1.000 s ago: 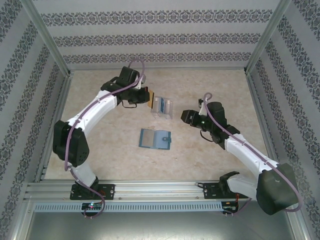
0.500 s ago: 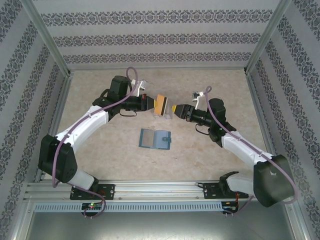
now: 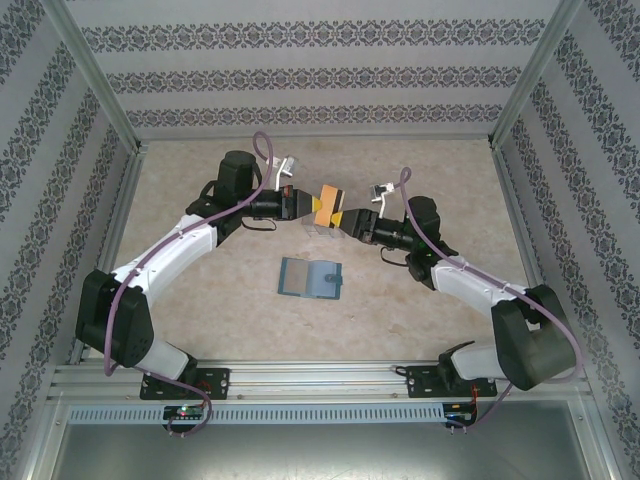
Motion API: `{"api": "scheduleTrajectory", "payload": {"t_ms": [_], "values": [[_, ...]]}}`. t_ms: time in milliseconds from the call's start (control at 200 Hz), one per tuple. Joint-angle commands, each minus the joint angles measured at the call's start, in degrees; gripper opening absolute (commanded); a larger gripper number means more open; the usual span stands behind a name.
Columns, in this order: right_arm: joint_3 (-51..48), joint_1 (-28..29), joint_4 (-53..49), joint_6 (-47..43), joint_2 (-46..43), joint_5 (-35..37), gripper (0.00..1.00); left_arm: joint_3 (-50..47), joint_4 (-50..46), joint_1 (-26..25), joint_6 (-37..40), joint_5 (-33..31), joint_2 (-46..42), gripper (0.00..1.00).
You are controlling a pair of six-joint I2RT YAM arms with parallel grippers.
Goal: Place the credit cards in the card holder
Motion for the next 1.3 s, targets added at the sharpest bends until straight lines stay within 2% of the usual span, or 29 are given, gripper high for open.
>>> {"api": "scheduleTrajectory", "payload": {"t_ms": [0, 110, 310, 360, 390, 510, 600, 679, 804, 939, 1034, 1114, 1294], "values": [[1.68, 0.67, 6.45, 1.63, 0.15, -1.93, 0.5, -0.46, 1.09, -0.8, 1.3, 2.09, -1.04, 0.0], [1.79, 1.11, 8.72, 1.56, 0.08, -2.81, 0.41, 0.52, -1.24, -0.74, 2.32, 2.07, -0.18, 0.0], [1.88, 1.81, 9.57, 0.05, -0.1, -3.27, 0.09, 0.66, -2.03, -0.67, 2.48, 1.48, 0.48, 0.0], [1.54, 1.86, 8.74, -0.87, -0.28, -2.52, 0.03, 0.79, -2.24, -0.73, 2.46, 1.32, 0.39, 0.04], [1.44, 1.82, 8.1, -1.85, -0.3, -2.27, 0.0, 0.72, -2.43, -0.73, 2.43, 0.79, 0.16, 0.11], [0.55, 2.48, 1.03, -11.82, -0.58, -0.24, 0.0, -0.98, -2.82, 0.99, -0.73, -4.65, -1.49, 0.57], [-0.55, 4.34, -4.89, -20.88, -1.79, 4.43, 0.0, -4.7, -1.72, 3.57, -4.74, -7.91, -4.29, 0.77], [-1.31, 7.79, -11.08, -30.98, -3.86, 13.37, 0.0, -6.34, -4.82, 5.21, -5.06, -13.06, -6.8, 0.88], [-4.77, 16.11, -10.23, -48.18, -6.95, 31.27, 0.0, -3.15, -13.78, 6.03, -5.13, -16.11, -6.67, 0.98], [-3.41, 23.57, -12.1, -63.66, -6.18, 49.98, 0.0, -1.74, -19.41, 5.95, -7.38, -17.41, -5.4, 1.0], [-3.91, 26.29, -8.48, -73.97, -4.32, 54.26, 0.0, -3.25, -18.82, 5.95, -10.63, -16.76, -5.18, 0.99], [-4.02, 28.69, -6.14, -82.45, -2.35, 56.97, 0.0, -4.83, -16.6, 5.91, -13.29, -15.14, -4.8, 0.93], [0.11, 32.57, -4.64, -91.26, 3.98, 69.17, 0.0, -6.63, -14.08, 5.36, -16.64, -11.65, -4.29, 0.78]]}}
